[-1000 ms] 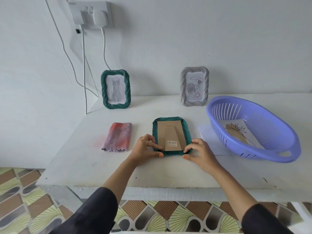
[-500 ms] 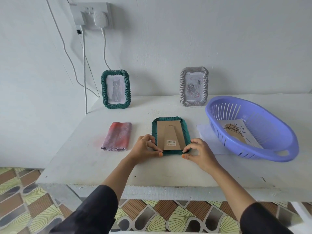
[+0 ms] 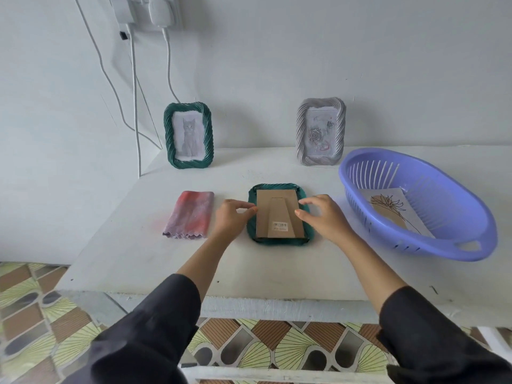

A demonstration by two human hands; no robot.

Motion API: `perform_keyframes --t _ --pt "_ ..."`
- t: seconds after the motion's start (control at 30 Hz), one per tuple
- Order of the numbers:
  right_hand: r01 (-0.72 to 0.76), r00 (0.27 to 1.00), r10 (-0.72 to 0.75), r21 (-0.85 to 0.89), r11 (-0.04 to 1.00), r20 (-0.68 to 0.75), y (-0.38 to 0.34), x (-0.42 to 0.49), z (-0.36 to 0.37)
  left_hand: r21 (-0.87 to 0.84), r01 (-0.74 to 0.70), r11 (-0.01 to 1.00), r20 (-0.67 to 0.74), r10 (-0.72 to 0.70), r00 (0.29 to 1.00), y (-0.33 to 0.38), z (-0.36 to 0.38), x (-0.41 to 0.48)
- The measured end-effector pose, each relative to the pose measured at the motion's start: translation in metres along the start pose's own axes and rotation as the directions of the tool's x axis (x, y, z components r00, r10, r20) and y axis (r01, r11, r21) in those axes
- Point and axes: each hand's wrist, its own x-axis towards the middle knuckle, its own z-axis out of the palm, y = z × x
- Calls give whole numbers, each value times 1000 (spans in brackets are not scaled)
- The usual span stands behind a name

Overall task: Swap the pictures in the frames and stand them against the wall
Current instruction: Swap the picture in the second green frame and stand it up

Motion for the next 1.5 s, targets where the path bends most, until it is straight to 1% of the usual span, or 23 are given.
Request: perform_keyframes --t 0.1,0.17,0.3,0.4,0.53,0.7,0.93,1.2,1.33,1.5 --pt "-46 998 43 -66 997 -47 0 16 11 108 30 994 -31 -27 999 7 8 9" --pt "-62 996 56 -101 993 -66 3 20 17 149 50 988 -47 -43 998 9 13 12" --pt "-70 996 59 -193 979 -62 13 19 26 166 92 982 -71 -81 994 7 19 16" --pt "-61 996 46 -194 979 -79 15 20 27 156 113 981 -112 -96 989 11 21 16" --pt "-54 995 35 -205 977 -93 15 20 28 86 159 983 -132 -147 980 14 22 17" --pt "-56 995 37 -213 975 -93 14 20 29 -8 199 980 -108 -199 974 19 21 19" --pt "-70 994 51 -217 974 -92 12 19 28 -139 199 970 -84 -212 974 30 18 19" --pt "-73 996 59 -207 976 -72 13 20 27 -265 165 950 -16 -176 984 39 12 21" --pt "-75 996 63 -205 976 -66 14 20 27 -312 197 930 37 -195 980 43 12 21" --pt "-67 995 54 -156 986 -85 13 22 27 -328 212 920 75 -199 977 45 12 21"
